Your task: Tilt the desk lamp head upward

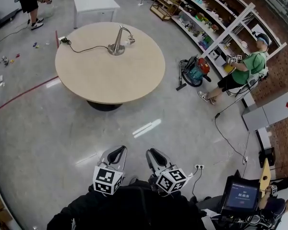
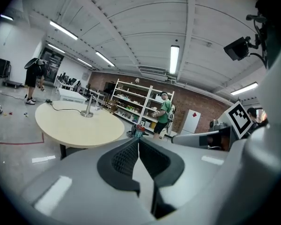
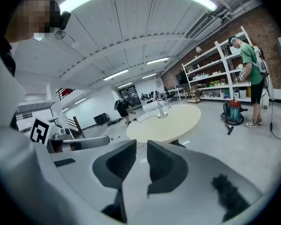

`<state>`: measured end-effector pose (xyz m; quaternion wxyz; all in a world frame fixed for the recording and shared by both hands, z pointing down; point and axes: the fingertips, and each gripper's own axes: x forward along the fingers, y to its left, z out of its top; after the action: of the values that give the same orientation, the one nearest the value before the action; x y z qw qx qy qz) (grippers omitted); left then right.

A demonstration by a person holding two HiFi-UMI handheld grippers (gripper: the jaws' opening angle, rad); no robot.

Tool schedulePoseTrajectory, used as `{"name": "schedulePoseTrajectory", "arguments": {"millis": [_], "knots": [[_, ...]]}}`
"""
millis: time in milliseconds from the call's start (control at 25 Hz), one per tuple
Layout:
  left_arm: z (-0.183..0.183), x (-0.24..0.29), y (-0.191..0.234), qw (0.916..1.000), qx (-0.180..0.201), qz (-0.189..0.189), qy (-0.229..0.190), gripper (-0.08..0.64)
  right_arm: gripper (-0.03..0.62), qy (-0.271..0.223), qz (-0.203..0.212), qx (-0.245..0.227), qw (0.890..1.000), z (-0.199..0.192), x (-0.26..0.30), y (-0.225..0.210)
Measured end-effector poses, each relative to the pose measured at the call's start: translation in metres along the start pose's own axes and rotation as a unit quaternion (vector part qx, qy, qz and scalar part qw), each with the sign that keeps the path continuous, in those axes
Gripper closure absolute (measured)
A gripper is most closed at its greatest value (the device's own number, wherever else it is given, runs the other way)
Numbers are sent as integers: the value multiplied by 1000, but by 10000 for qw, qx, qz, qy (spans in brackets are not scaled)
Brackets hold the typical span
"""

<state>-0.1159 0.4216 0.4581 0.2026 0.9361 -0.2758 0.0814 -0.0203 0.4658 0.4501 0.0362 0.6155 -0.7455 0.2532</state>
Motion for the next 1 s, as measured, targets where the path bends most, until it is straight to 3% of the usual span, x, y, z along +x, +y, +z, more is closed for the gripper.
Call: {"name": "schedulePoseTrajectory", "arguments": {"millis": [240, 520, 760, 1000], "knots": [[-9, 19, 30, 9998, -57, 122, 120, 548, 537, 169, 188, 26, 9997, -8, 40, -7], [17, 46, 57, 9973, 131, 711, 137, 548, 536, 139, 803, 119, 9966, 16, 86, -25], [63, 120, 40, 9938, 402, 1031, 37, 548, 535, -80, 1222, 21, 9925, 79, 108, -89], [66, 125, 33, 9919, 544, 1147, 94, 548, 536, -158, 1407, 81, 9899, 82, 109, -94]]}}
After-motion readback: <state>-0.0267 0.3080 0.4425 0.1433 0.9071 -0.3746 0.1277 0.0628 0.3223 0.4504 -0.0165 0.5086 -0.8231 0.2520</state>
